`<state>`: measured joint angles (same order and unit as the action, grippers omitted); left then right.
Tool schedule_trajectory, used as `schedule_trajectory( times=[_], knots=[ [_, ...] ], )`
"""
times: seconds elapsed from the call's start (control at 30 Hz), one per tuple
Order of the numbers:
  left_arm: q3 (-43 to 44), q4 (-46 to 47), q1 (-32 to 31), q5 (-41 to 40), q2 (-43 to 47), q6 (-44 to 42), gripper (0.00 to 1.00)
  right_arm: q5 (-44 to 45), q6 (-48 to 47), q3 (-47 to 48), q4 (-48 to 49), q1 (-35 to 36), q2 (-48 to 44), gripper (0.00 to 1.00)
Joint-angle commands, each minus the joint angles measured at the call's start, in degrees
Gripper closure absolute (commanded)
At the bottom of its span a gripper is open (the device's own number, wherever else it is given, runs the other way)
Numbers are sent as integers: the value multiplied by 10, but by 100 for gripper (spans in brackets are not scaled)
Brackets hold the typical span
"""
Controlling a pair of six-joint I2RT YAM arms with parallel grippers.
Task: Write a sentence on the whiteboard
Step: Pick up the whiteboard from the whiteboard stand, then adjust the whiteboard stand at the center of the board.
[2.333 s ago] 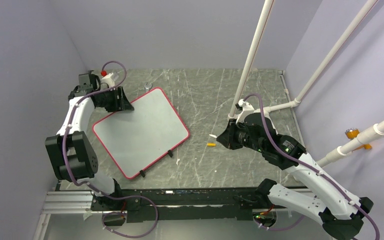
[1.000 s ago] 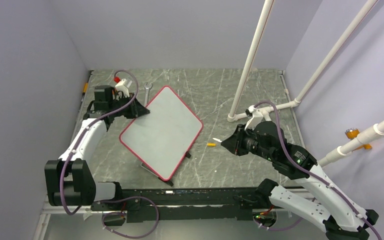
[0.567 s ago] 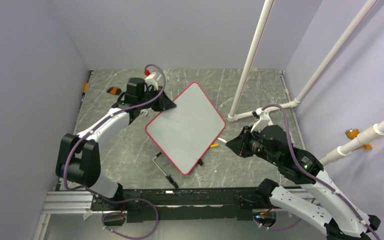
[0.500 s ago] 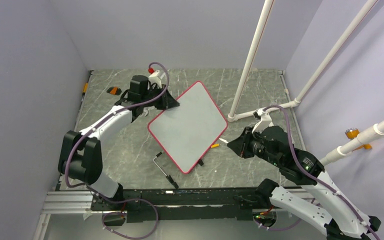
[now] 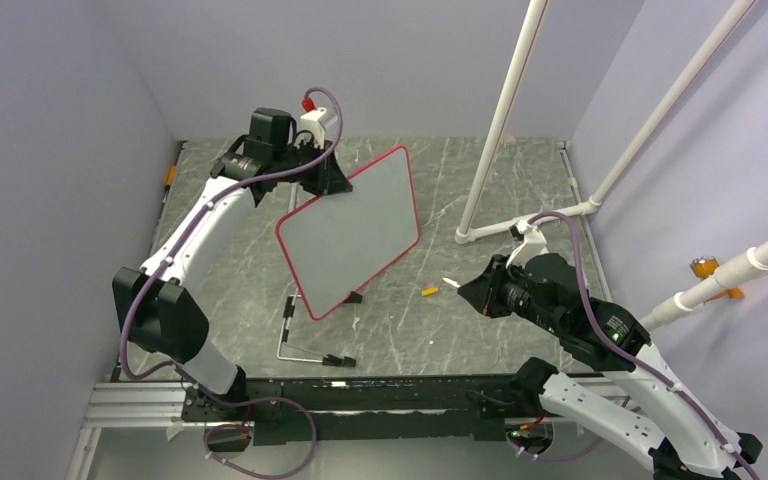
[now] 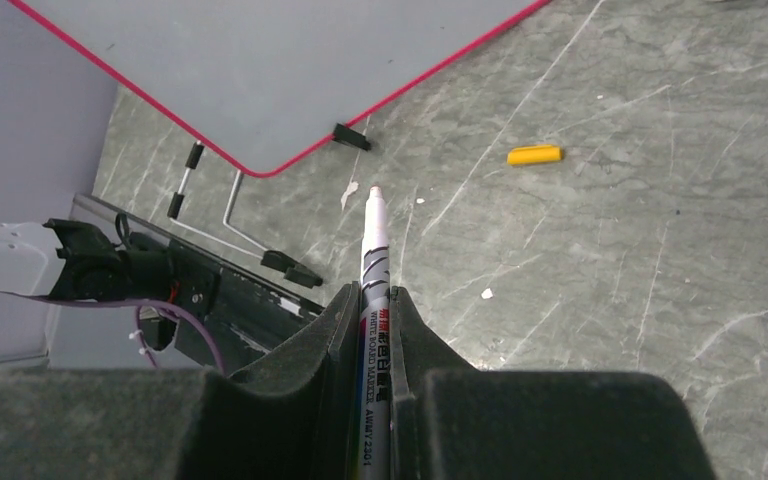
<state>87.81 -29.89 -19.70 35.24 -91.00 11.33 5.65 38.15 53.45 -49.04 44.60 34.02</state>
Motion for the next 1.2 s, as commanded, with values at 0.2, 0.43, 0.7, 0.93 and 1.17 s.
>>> schedule_trajectory(
  times=[0.2, 0.43, 0.7, 0.93, 1.17],
  knots=[
    [12, -54, 26, 17, 100, 15, 100, -8, 9, -2, 25, 0, 7, 100],
    [-14, -25, 26, -63, 174, 116, 100, -23, 12, -9, 44, 0, 18, 100],
    [-37, -56, 3, -186, 249, 182, 100, -26, 14, -14, 52, 0, 20, 100],
    [-108, -91, -6, -243, 348, 222, 100, -31, 14, -21, 56, 0, 21, 100],
    [-195, -117, -14, -300, 454, 290, 100, -44, 17, -25, 68, 0, 27, 100]
  ],
)
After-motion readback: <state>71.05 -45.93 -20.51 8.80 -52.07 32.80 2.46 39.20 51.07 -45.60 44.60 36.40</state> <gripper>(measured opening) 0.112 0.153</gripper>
